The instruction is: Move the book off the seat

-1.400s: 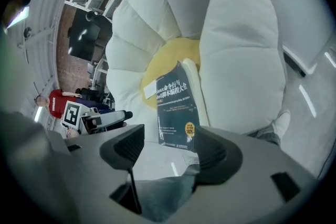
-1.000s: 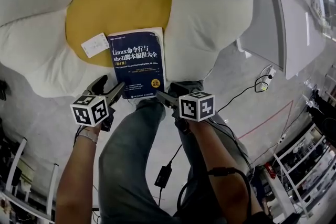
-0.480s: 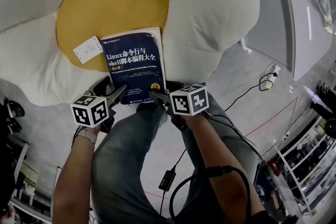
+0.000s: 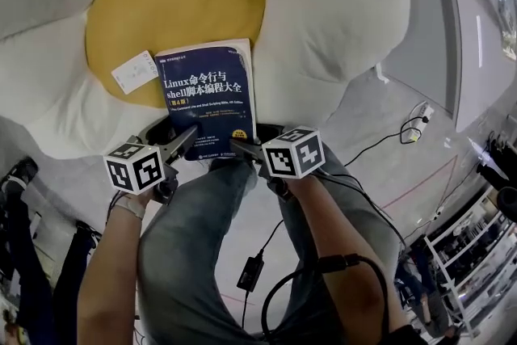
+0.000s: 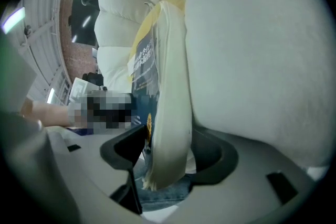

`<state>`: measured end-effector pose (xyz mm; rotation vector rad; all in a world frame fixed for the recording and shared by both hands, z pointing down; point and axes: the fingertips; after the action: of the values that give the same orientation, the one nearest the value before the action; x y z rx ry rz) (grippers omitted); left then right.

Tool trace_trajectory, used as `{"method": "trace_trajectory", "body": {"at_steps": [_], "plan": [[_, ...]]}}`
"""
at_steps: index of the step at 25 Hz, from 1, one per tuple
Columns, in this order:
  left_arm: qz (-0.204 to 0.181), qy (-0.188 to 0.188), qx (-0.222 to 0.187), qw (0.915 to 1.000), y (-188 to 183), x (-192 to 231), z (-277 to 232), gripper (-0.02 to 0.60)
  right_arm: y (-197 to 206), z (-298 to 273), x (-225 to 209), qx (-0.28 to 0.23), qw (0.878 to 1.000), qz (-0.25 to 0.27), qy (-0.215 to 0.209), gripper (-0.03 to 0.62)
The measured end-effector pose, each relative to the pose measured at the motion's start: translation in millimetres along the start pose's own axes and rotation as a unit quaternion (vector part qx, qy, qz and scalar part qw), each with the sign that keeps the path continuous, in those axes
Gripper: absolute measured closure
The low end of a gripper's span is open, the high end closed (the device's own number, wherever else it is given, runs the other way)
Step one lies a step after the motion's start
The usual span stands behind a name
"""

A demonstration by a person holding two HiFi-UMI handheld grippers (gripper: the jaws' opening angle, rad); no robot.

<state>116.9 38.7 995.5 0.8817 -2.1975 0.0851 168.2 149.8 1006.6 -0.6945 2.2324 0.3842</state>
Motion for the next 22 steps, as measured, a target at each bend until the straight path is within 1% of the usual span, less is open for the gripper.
{"method": "trace_trajectory", "body": {"at_steps": [2, 4, 7, 9, 12, 15, 18, 20, 22], "plan": [[0.003, -0.002, 0.001, 1.0000, 0.5, 0.2, 1.7, 0.294, -1.9, 2.4, 10.3, 0.010, 0.999, 0.027, -0.027, 0.335], [0.009, -0.004, -0.001, 1.0000, 0.1, -0.6, 3.5, 0.302, -4.0, 5.9, 20.6, 0.015, 0.998, 0.049, -0.048, 0.355], [0.019, -0.008, -0.009, 0.9997, -3.5, -2.9, 8.7, 0.310, -9.4, 11.9, 32.4, 0.015, 0.996, 0.055, -0.065, 0.364], [0.027, -0.010, -0.016, 0.9995, -6.8, -6.9, 9.3, 0.314, -15.3, 19.2, 35.5, 0.009, 0.996, 0.059, -0.067, 0.365], [0.042, -0.016, -0.028, 0.9986, -15.1, -21.0, 6.5, 0.324, -28.0, 39.4, 37.0, -0.003, 0.996, 0.071, -0.059, 0.365], [0.050, -0.021, -0.056, 0.9969, -33.8, -42.7, 29.6, 0.331, -47.8, 67.1, 64.3, -0.030, 0.995, 0.078, -0.055, 0.365], [0.050, -0.027, -0.085, 0.9947, -51.2, -59.7, 58.5, 0.342, -63.8, 88.0, 94.2, -0.051, 0.994, 0.076, -0.058, 0.364], [0.044, -0.027, -0.095, 0.9941, -59.0, -68.5, 66.3, 0.349, -70.2, 97.6, 100.9, -0.055, 0.993, 0.082, -0.059, 0.364], [0.033, -0.025, -0.103, 0.9938, -67.0, -79.4, 70.7, 0.355, -76.2, 108.7, 103.6, -0.058, 0.991, 0.101, -0.057, 0.364]]}}
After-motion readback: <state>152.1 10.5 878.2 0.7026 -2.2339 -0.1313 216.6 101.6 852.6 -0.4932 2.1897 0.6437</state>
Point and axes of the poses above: the fingertips, and each gripper's own axes: z backward along the fingers, x to its left, y out of its underside, and after that the axes turned 1 degree about x, right-handed
